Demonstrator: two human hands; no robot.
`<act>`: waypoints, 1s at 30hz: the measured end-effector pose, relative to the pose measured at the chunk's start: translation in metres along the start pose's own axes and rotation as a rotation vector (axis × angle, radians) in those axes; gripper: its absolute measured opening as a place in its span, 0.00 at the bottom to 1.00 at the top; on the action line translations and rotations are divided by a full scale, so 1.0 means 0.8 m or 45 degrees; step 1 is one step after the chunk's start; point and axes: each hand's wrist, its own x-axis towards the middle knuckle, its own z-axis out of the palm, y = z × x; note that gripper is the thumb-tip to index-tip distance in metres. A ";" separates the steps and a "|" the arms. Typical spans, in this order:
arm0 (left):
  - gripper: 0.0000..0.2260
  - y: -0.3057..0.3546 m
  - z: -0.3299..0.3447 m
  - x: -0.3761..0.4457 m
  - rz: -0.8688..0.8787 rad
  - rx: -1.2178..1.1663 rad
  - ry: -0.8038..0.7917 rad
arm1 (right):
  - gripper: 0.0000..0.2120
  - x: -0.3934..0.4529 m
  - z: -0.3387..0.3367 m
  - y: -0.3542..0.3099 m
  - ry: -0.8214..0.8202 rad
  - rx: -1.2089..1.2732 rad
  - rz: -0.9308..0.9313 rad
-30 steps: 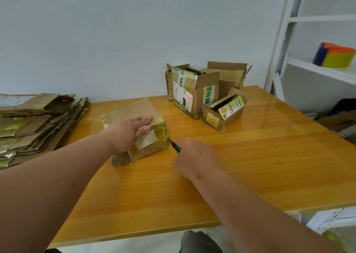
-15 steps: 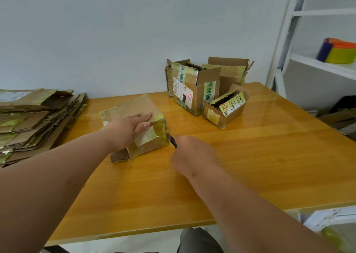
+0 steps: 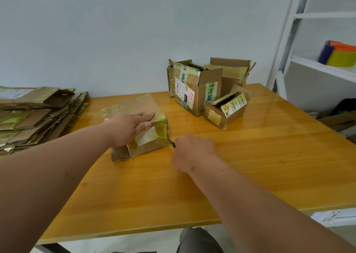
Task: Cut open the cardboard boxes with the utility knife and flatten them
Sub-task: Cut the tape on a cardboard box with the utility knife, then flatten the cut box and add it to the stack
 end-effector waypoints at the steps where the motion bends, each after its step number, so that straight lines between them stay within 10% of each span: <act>1: 0.23 -0.002 -0.001 -0.001 -0.003 -0.010 0.005 | 0.12 -0.002 0.000 0.001 -0.004 -0.024 -0.008; 9: 0.23 -0.031 -0.011 -0.032 -0.020 -0.103 -0.042 | 0.07 -0.007 0.005 0.007 0.029 -0.052 -0.028; 14: 0.22 -0.011 -0.022 -0.046 -0.115 -0.228 0.004 | 0.22 -0.010 0.011 0.027 0.087 0.051 0.082; 21: 0.40 0.018 -0.015 -0.032 -0.354 0.023 0.237 | 0.26 -0.015 0.025 0.033 0.044 -0.199 0.110; 30: 0.22 -0.015 -0.053 -0.060 -0.158 -0.016 -0.023 | 0.17 -0.012 0.023 0.023 0.443 0.054 0.009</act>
